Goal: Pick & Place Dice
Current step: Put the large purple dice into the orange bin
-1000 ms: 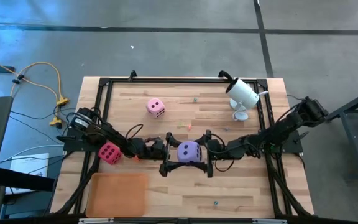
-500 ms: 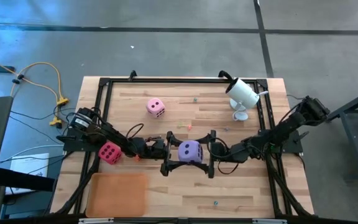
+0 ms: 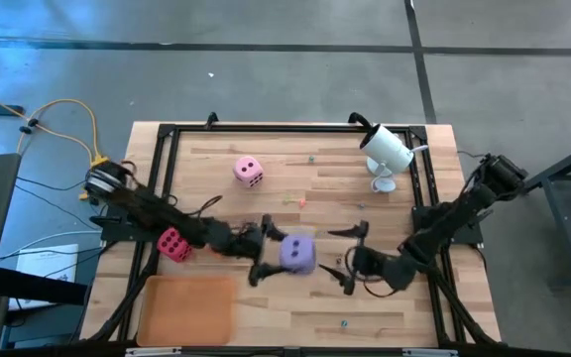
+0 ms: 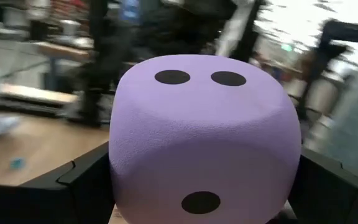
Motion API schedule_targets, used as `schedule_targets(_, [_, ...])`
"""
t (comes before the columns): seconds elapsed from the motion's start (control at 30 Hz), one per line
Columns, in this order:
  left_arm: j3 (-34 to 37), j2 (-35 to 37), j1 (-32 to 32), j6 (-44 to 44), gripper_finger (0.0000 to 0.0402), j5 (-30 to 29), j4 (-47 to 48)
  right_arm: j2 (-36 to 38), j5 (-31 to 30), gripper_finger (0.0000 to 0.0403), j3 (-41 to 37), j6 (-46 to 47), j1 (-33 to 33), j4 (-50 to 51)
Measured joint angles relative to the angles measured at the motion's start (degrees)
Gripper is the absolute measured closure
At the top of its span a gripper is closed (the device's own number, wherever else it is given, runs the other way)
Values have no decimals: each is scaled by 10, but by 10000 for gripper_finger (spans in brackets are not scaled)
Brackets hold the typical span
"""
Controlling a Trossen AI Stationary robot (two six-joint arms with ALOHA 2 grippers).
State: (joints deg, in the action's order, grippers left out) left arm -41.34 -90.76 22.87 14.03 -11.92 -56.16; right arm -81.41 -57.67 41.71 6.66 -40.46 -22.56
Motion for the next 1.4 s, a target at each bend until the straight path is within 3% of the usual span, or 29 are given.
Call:
schedule_targets(0.13, [-4, 86, 44, -13, 45, -46, 141, 1, -55, 7, 0, 5, -45, -5])
schedule_targets(0.3, [-40, 192, 129, 62, 45, -206, 404, 0, -92, 6, 1, 9, -88, -3])
schedule_targets(0.4, [-80, 217, 185, 127, 45, -271, 517, 0, -95, 6, 1, 23, -100, 2])
schedule_targets(0.5, [-128, 217, 231, 171, 45, -298, 620, 0, -95, 6, 1, 43, -105, 19])
schedule_targets(0.6, [-159, 209, 263, 194, 45, -268, 706, 0, -94, 6, 1, 70, -106, 38])
schedule_targets(0.77, [-191, 208, 296, 323, 45, -248, 809, 0, -68, 6, 1, 116, -105, 71])
schedule_targets(0.97, [-196, 230, 319, 541, 45, -172, 1002, 0, -43, 6, 1, 130, -105, 80])
schedule_targets(1.13, [-196, 231, 319, 737, 45, -51, 1113, 0, -32, 6, 1, 130, -105, 87])
schedule_targets(1.4, [-196, 218, 324, 788, 45, -7, 1136, 0, -19, 6, 1, 130, -105, 91])
